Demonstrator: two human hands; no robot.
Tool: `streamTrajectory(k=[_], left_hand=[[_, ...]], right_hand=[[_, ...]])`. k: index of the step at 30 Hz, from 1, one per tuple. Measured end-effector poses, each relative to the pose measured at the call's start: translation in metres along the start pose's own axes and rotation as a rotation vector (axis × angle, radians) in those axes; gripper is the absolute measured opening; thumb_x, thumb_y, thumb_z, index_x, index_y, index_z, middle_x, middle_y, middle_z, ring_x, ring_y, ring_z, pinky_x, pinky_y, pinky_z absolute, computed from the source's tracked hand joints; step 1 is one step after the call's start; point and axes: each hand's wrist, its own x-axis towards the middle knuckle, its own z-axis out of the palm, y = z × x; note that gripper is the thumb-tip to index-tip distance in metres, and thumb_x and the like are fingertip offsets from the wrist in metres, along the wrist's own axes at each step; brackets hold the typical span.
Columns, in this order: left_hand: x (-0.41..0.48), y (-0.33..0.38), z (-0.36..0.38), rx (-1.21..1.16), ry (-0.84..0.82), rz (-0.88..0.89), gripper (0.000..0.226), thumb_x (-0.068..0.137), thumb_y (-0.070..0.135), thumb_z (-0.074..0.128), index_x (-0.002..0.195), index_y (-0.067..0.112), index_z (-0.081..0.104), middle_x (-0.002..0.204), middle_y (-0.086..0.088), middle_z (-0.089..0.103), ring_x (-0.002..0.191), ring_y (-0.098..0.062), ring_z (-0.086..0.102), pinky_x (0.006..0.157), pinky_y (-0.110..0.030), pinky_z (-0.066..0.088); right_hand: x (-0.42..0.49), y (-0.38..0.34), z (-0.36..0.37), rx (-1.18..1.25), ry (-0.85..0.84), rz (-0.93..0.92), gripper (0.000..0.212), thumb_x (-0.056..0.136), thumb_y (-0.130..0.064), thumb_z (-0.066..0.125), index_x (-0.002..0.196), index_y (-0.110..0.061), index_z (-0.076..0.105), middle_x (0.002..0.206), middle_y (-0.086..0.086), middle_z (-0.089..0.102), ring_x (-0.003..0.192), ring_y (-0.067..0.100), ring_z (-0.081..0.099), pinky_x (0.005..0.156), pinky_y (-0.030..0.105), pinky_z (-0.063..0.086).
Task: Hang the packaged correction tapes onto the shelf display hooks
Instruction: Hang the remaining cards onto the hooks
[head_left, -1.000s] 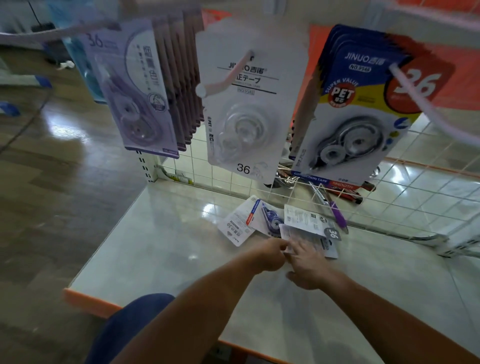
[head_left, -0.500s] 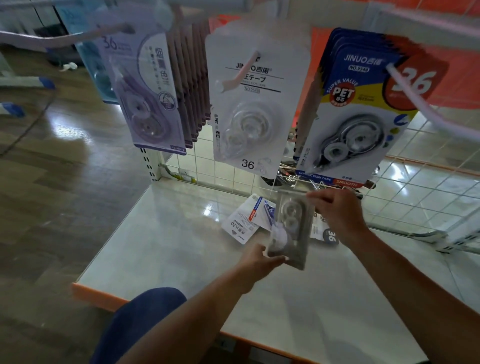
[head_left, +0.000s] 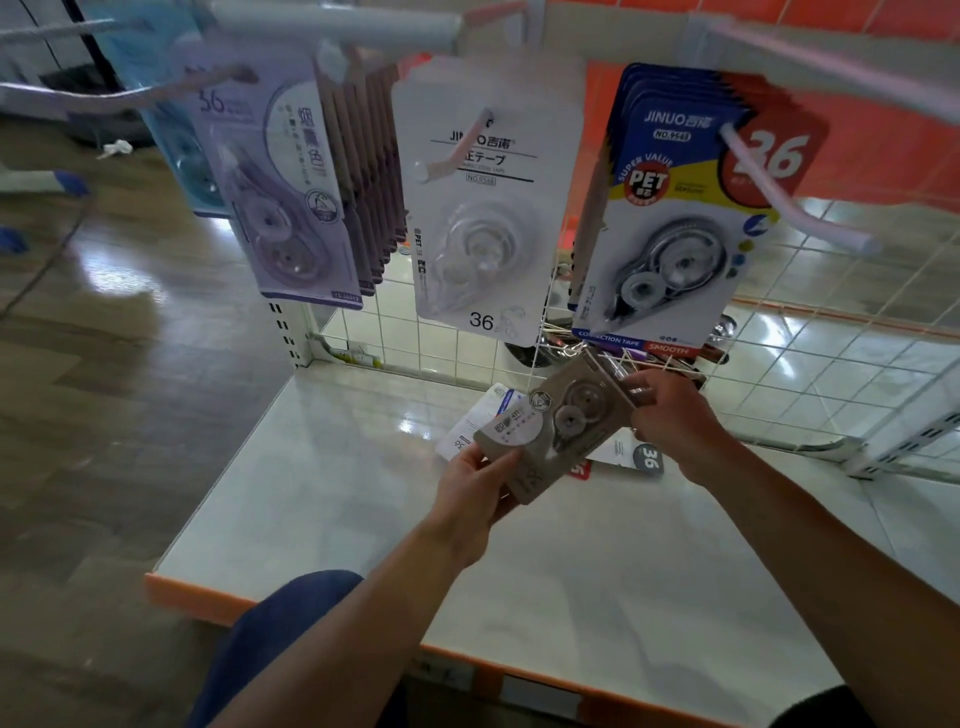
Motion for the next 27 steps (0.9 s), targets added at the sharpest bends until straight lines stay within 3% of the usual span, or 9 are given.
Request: streamTrajectory(k=[5,10,13,16,19,24,27], left_hand=[[-0.008,0.013,-0.014,0.137,0.012,0.067,0.019,0.092,0.008,0.059,0.109,0.009,0.066,0.098,-0.007,0.073,0.085,-0.016,0.069,0.068,-0.024,0.056],[-0.017,0.036,-0.026,0.308,-0.031,0.138,0.015,0.092,0.017,0.060,0.097,0.006,0.068,0.097,-0.015,0.070,0.088,-0.025,0.067,0.075,-0.029,0.058],[-0.020,0.047,-0.023,0.365,-0.052,0.187,0.017,0.088,0.023,0.063,0.089,0.007,0.068,0.085,-0.011,0.071,0.079,-0.023,0.068,0.075,-0.034,0.058],[-0.024,0.051,-0.016,0.426,-0.052,0.248,0.019,0.085,0.027,0.066,0.082,0.008,0.068,0.078,-0.011,0.068,0.075,-0.025,0.065,0.077,-0.039,0.054],[-0.028,0.052,-0.010,0.497,-0.041,0.310,0.020,0.089,0.025,0.064,0.081,0.007,0.068,0.079,-0.014,0.066,0.076,-0.026,0.064,0.072,-0.033,0.052],[-0.035,0.058,-0.012,0.489,-0.038,0.348,0.023,0.089,0.024,0.065,0.090,0.001,0.067,0.090,-0.023,0.066,0.086,-0.035,0.064,0.081,-0.041,0.055],[-0.039,0.061,-0.015,0.451,-0.035,0.302,0.018,0.091,0.015,0.062,0.106,0.006,0.068,0.099,-0.015,0.070,0.096,-0.029,0.067,0.087,-0.042,0.056]], right_hand=[[0.001,-0.007,-0.002,0.120,0.008,0.003,0.023,0.088,-0.005,0.050,0.098,-0.019,0.066,0.094,0.004,0.070,0.089,0.024,0.066,0.083,0.045,0.056],[-0.019,-0.024,0.005,0.233,-0.403,-0.124,0.018,0.097,-0.012,0.051,0.109,-0.010,0.063,0.101,0.010,0.071,0.088,0.022,0.068,0.080,0.035,0.054],[-0.031,-0.033,0.015,0.187,-0.559,-0.170,0.019,0.094,-0.019,0.056,0.108,-0.011,0.064,0.095,0.008,0.072,0.084,0.018,0.070,0.065,0.024,0.054],[-0.040,-0.041,0.028,0.200,-0.587,-0.208,0.011,0.089,-0.020,0.062,0.099,-0.015,0.064,0.090,0.002,0.071,0.082,0.014,0.069,0.059,0.018,0.050],[-0.043,-0.043,0.034,0.200,-0.565,-0.257,0.005,0.088,-0.017,0.064,0.084,-0.014,0.062,0.076,-0.003,0.068,0.070,0.009,0.067,0.055,0.015,0.048],[-0.049,-0.047,0.032,0.231,-0.528,-0.313,0.019,0.090,-0.011,0.061,0.072,-0.014,0.065,0.060,-0.009,0.063,0.058,0.001,0.060,0.057,0.016,0.045],[-0.053,-0.051,0.033,0.377,-0.472,-0.263,0.016,0.090,-0.008,0.059,0.077,-0.010,0.067,0.062,-0.005,0.068,0.056,0.003,0.064,0.049,0.013,0.046]])
